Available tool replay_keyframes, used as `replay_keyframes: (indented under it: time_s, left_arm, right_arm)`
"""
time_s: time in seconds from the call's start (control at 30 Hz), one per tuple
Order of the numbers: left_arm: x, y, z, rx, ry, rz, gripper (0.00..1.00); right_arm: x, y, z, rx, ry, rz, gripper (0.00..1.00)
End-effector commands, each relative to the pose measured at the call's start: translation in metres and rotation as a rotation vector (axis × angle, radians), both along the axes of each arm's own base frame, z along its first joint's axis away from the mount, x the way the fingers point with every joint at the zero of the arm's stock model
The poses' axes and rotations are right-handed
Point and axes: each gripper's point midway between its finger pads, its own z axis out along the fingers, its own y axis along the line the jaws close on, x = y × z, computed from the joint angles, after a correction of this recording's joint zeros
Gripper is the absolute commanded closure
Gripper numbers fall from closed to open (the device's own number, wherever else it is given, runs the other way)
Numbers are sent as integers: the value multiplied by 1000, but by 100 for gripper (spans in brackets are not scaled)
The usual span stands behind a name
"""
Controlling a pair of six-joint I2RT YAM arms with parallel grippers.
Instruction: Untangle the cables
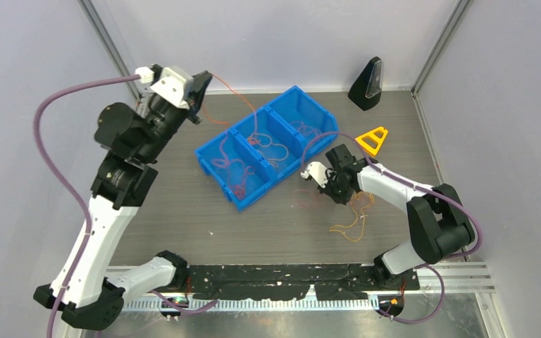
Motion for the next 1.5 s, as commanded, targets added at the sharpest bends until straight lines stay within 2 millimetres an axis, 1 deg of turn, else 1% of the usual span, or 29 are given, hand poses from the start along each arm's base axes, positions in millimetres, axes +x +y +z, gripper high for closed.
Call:
replay_keyframes:
  time_s: [0.0,0.03,0.07,0.17,0.27,0.33,0.43,0.5,0.57,0.7,0.77,0.8,0.87,0.93,0.97,1.0,1.03,1.1,1.17,1.2,1.23,1.3,1.33,1.4,1.43,1.47]
  left_arm:
    - [10,-14,-12,-19,-20,-50,100]
    - [12,-16,-18,-6,-24,-55,100]
    - [17,-21,-37,21,-5,-66,100]
    - [27,-32,-81,96,17,-100,100]
    - [37,-34,-123,170,49,-99,100]
    - [47,-28,-145,204,83,-74,100]
    - [65,-12,-170,233,155,-5,100]
    - [72,-4,-185,249,195,6,100]
    - [73,-1,-202,283,216,-21,100]
    - [61,-9,-255,427,259,-128,100]
    - [58,-6,-279,458,286,-125,100]
    - [58,-2,-289,474,300,-112,100]
    - [61,2,-302,500,330,-99,100]
    - [58,-1,-318,524,380,-136,100]
    - [57,-4,-321,530,402,-162,100]
    - [54,-7,-324,525,434,-188,90]
    - [53,-10,-323,508,462,-205,74]
    - [50,-17,-309,454,507,-238,53]
    - [45,-24,-284,379,515,-260,38]
    - [42,-28,-271,343,507,-277,33]
    - [35,-33,-256,309,493,-310,30]
    - [18,-47,-232,260,470,-385,23]
    - [9,-55,-224,244,466,-424,19]
    - [-9,-73,-214,226,467,-492,14]
    - [-17,-83,-212,222,470,-525,11]
    - [-26,-93,-213,220,483,-560,7]
  right_arm:
    - [8,23,36,128,-22,-7,94]
    - [10,25,42,137,-28,-13,94]
    - [11,26,46,148,-36,-16,94]
    - [15,27,59,165,-58,-28,94]
    - [17,24,68,170,-77,-37,94]
    - [18,21,73,168,-90,-45,94]
    - [17,15,75,165,-96,-56,94]
    - [17,14,78,172,-98,-62,94]
    - [18,16,85,194,-108,-63,94]
    - [22,23,107,264,-151,-50,94]
    - [22,28,116,297,-167,-37,94]
    - [23,30,121,309,-176,-34,94]
    - [24,34,129,335,-185,-32,94]
    - [23,39,136,366,-187,-26,94]
    - [21,43,140,391,-185,-14,94]
    - [22,46,146,409,-190,-10,94]
    - [20,49,150,434,-187,-3,94]
    - [19,56,162,474,-197,9,94]
    - [17,62,175,515,-209,26,94]
    - [16,66,182,543,-214,39,94]
    - [15,68,189,563,-221,38,94]
    - [12,75,204,619,-232,50,95]
    - [11,80,212,653,-237,65,95]
    - [8,87,227,709,-244,78,94]
    - [8,89,231,728,-235,69,95]
    - [8,93,239,755,-240,81,95]
